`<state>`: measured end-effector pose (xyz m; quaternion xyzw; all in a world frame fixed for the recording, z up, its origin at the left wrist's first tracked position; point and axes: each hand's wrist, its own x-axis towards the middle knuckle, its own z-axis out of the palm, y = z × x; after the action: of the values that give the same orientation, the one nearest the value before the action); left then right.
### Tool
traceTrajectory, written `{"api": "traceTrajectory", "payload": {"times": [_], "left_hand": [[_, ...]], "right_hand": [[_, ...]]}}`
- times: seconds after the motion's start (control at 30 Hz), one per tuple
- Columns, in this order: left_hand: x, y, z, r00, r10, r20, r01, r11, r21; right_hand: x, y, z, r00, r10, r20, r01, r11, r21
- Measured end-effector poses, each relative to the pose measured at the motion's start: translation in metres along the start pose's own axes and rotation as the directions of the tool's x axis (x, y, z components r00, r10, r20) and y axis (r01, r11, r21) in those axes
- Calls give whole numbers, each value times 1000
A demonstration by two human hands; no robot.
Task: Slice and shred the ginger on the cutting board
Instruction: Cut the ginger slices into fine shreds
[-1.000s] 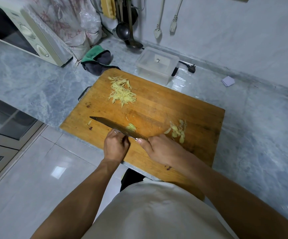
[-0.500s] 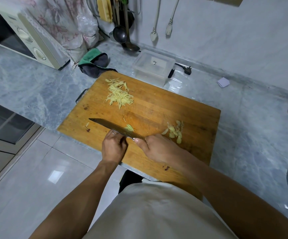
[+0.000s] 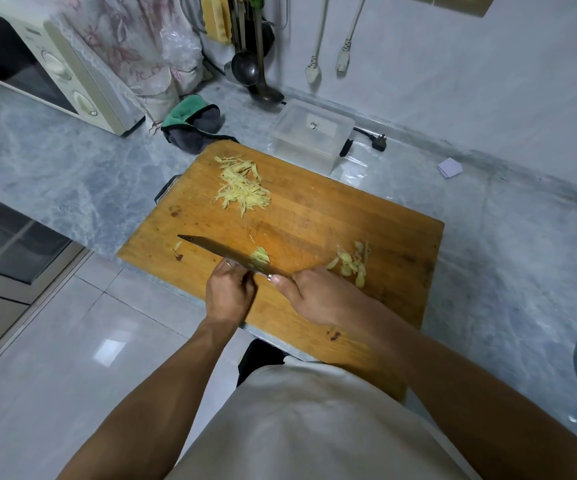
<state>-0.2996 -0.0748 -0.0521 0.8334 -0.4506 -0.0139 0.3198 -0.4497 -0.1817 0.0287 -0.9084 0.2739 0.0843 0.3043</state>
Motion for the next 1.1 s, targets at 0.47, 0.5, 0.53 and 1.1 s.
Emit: {"api": "traceTrajectory", "payload": {"times": [0.47,0.5,0.53,1.1], "left_hand": [[-3,5,-3,1000,-6,2,6,1000,-19],[-4,4,-3,1000,-1,4,2,1000,-22],[-4,4,-3,1000,-7,5,7,1000,-23],[-5,5,-1,999,-36,-26,35,999,-37]], "right_hand": [[0,-4,-1,998,38,48,-38,999,-1],[-1,-2,-1,999,30,43,-30,1000,5],[-1,-1,-2,999,18,39,-19,1000,6],[8,8,6,999,-12,30,11,999,32]]}}
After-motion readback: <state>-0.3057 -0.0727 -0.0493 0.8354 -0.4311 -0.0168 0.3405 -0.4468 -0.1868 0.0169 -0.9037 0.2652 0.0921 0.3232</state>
